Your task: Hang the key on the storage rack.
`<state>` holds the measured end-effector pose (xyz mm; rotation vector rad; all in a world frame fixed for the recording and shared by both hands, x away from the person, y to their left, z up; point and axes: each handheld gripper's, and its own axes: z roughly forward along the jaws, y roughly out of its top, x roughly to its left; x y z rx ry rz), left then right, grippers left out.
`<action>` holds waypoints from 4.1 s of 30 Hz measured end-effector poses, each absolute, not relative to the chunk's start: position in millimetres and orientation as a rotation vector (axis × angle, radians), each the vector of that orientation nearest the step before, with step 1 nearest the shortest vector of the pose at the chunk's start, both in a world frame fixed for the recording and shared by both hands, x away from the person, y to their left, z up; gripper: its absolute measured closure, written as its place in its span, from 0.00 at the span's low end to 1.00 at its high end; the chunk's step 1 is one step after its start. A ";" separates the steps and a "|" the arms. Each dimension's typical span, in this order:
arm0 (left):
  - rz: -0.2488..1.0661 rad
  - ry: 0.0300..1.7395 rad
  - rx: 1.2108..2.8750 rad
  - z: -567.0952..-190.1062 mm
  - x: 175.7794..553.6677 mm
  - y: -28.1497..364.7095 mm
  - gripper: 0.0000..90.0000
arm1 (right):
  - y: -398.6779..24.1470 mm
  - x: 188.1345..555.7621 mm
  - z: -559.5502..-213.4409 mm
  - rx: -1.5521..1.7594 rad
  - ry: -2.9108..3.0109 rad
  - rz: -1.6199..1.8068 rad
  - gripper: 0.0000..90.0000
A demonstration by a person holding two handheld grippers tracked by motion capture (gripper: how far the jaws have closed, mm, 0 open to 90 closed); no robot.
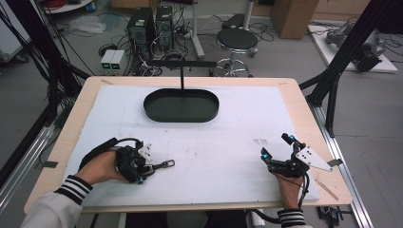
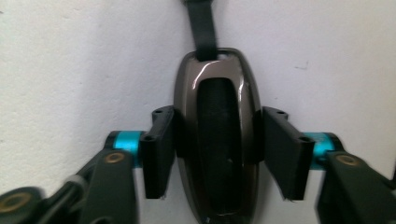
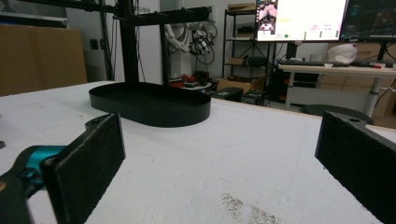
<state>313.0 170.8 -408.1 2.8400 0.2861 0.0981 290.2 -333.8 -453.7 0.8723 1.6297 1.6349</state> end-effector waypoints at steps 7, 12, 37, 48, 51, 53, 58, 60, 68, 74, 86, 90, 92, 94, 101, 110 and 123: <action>0.106 0.324 2.839 -407.5 311.6 170.8 0.54 | -333.8 290.1 -453.8 0.878 1.625 1.644 0.01; 0.154 0.342 2.810 -403.8 312.4 173.1 0.54 | -334.1 290.4 -453.8 0.874 1.621 1.643 0.01; 0.404 0.754 2.289 -352.9 341.5 217.2 0.54 | -334.4 290.2 -453.8 0.877 1.626 1.639 0.01; 0.490 0.847 2.134 -322.7 366.6 224.3 0.54 | -334.7 290.4 -453.7 0.876 1.625 1.639 0.01; 0.516 0.881 2.120 -316.8 374.8 223.1 0.54 | -334.7 290.4 -453.7 0.876 1.626 1.639 0.01; 0.532 0.890 2.102 -312.6 379.8 222.4 0.54 | -334.7 290.5 -453.8 0.875 1.624 1.643 0.01; 0.566 0.905 2.073 -302.5 392.1 221.9 0.54 | -334.5 290.3 -453.8 0.878 1.625 1.645 0.01; 0.583 0.918 2.062 -297.8 397.2 221.7 0.54 | -335.1 291.1 -453.8 0.867 1.618 1.642 0.01; 0.622 0.951 2.022 -281.8 420.0 218.3 0.54 | -334.8 290.6 -453.9 0.873 1.620 1.644 0.01; 0.635 0.977 1.990 -274.5 434.4 217.3 0.54 | -334.7 290.3 -453.9 0.875 1.620 1.643 0.01; 0.662 0.982 1.966 -260.6 454.6 208.8 0.54 | -334.6 290.3 -453.9 0.875 1.619 1.645 0.01; 0.669 0.988 1.974 -257.3 462.0 204.6 0.54 | -334.9 290.6 -453.9 0.872 1.619 1.644 0.01; 0.670 0.985 1.973 -255.5 464.8 202.5 0.54 | -335.0 290.6 -453.9 0.873 1.620 1.643 0.01; 0.674 0.988 1.979 -254.5 467.3 200.2 0.54 | -335.0 290.5 -453.9 0.877 1.621 1.645 0.01; 0.686 0.998 1.988 -256.6 473.0 197.1 0.54 | -334.9 290.4 -454.0 0.883 1.618 1.652 0.01; 0.689 1.011 1.958 -258.1 477.4 201.3 0.54 | -335.3 290.9 -454.0 0.878 1.616 1.653 0.01; 0.714 1.030 1.920 -263.1 487.1 201.8 0.54 | -335.2 290.9 -454.0 0.879 1.616 1.653 0.01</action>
